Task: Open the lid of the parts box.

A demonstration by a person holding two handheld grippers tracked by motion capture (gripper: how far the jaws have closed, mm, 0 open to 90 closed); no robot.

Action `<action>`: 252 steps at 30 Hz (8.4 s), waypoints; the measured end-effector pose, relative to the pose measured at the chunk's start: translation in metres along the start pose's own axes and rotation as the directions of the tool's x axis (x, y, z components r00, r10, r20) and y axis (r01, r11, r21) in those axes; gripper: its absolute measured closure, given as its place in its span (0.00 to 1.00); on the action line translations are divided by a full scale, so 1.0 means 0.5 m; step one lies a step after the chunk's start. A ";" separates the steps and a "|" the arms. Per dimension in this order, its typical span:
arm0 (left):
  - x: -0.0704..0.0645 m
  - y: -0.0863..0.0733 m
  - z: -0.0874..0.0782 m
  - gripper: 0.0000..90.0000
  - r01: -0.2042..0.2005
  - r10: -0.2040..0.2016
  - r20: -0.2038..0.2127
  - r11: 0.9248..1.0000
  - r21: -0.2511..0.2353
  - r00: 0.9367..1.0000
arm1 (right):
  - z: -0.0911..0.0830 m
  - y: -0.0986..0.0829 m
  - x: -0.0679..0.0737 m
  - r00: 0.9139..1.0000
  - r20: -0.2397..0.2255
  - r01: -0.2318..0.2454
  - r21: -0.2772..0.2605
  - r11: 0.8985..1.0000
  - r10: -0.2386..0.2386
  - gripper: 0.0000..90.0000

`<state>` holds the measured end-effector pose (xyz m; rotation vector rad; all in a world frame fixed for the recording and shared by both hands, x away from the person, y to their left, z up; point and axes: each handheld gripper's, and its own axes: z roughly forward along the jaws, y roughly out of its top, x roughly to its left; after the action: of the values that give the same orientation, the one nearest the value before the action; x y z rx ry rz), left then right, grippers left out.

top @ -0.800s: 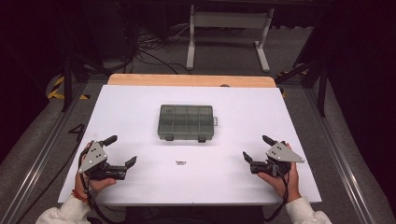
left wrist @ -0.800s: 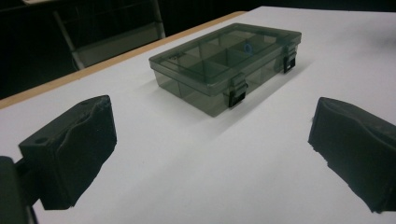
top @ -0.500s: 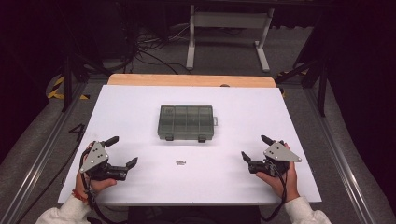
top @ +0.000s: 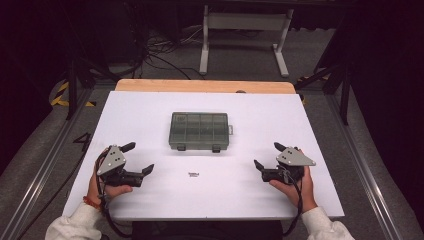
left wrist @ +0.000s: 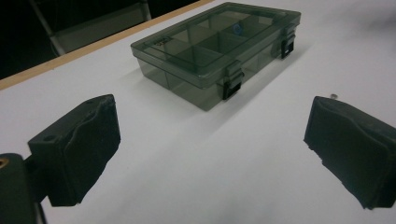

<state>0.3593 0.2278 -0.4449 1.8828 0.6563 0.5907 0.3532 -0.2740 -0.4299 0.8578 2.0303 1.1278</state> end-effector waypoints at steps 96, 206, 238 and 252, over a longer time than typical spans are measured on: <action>0.025 0.051 0.185 0.79 -0.036 0.020 0.057 0.957 0.289 0.998 | 0.213 0.089 0.032 0.948 -0.317 0.090 0.211 0.973 -0.019 0.87; 0.054 0.110 0.210 0.72 -0.095 0.103 -0.094 0.992 0.087 0.990 | 0.189 0.139 0.036 0.976 -0.047 0.212 -0.056 0.976 -0.215 0.79; 0.073 0.156 0.197 0.77 -0.116 0.121 -0.094 0.991 0.061 0.988 | 0.172 0.168 0.024 0.979 -0.040 0.194 -0.124 0.973 -0.200 0.82; 0.086 0.165 0.207 0.76 -0.065 0.069 -0.097 0.997 0.037 0.993 | 0.173 0.196 0.002 0.988 -0.068 0.128 -0.142 0.982 -0.139 0.83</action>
<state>0.4733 0.1607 -0.4018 1.9231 0.6725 0.7236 0.4430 -0.1934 -0.3797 0.6083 2.0136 1.2255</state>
